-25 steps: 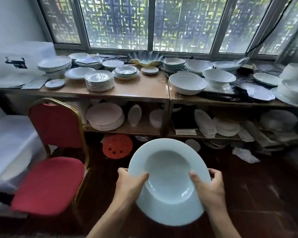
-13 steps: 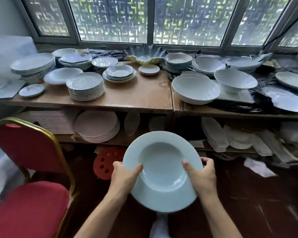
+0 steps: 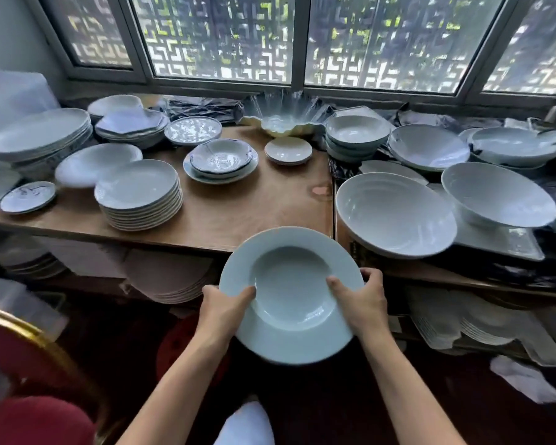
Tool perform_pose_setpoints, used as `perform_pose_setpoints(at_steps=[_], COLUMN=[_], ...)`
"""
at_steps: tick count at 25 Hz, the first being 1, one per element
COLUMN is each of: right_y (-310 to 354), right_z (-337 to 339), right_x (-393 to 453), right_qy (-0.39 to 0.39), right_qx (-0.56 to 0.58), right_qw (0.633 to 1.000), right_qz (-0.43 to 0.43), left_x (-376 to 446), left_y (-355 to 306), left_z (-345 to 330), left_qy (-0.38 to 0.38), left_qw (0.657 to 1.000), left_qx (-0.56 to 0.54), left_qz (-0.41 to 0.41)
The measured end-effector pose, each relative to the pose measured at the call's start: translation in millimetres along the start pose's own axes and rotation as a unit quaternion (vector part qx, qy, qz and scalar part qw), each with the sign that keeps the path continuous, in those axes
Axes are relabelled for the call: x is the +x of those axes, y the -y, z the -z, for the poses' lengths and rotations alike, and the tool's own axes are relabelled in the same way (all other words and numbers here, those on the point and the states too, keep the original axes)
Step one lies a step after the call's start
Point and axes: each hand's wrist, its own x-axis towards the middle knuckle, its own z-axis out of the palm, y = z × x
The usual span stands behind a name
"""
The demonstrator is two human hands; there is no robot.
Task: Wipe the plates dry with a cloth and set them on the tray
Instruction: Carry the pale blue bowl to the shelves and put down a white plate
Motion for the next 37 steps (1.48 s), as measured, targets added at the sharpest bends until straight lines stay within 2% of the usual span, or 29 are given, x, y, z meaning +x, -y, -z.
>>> perform_pose_setpoints(at_steps=[8, 13, 18, 27, 33, 37], right_y=[43, 58, 61, 39, 22, 20], right_z=[-86, -142, -179, -213, -226, -233], right_x=[171, 265, 335, 429, 458, 466], right_qy=[-0.018, -0.052, -0.044, -0.054, -0.066, -0.066], right_qx=[-0.009, -0.039, -0.077, -0.134, -0.134, -0.175], right_qw=[1.0, 0.996, 0.991, 0.976, 0.972, 0.969], right_qz=[-0.018, -0.059, -0.097, -0.163, -0.18, -0.159], left_x=[184, 295, 378, 465, 493, 501], left_y=[-82, -125, -147, -160, -162, -159], left_z=[-48, -72, -103, -172, -197, -199], left_qy=[0.009, 0.038, 0.074, 0.1, 0.112, 0.126], left_qw=[1.0, 0.996, 0.989, 0.973, 0.967, 0.953], left_qx=[0.004, 0.078, 0.126, 0.195, 0.221, 0.273], left_qz=[0.002, 0.0, 0.02, 0.077, 0.058, 0.025])
